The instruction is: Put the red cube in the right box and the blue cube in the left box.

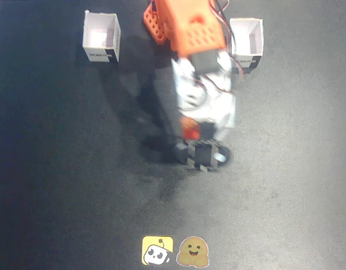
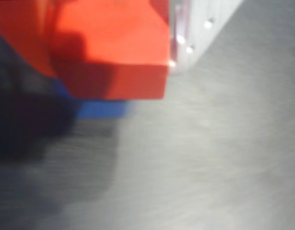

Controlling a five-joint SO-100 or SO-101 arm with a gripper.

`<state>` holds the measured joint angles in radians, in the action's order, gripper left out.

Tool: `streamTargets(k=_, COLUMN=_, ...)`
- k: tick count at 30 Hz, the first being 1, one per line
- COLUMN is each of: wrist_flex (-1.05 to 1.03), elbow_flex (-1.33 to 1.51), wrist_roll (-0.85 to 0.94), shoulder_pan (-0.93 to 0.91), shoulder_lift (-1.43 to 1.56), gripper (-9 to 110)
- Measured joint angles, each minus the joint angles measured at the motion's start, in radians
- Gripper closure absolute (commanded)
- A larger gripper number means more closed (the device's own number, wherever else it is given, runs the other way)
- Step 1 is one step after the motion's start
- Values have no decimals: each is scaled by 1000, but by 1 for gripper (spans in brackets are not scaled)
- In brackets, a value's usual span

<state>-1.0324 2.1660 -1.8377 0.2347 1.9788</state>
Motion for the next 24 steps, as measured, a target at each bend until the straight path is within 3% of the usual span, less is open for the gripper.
streamTargets(k=24, wrist_flex=-276, elbow_flex=109, wrist_roll=407, shoulder_pan=-828, shoulder_lift=336, gripper=88)
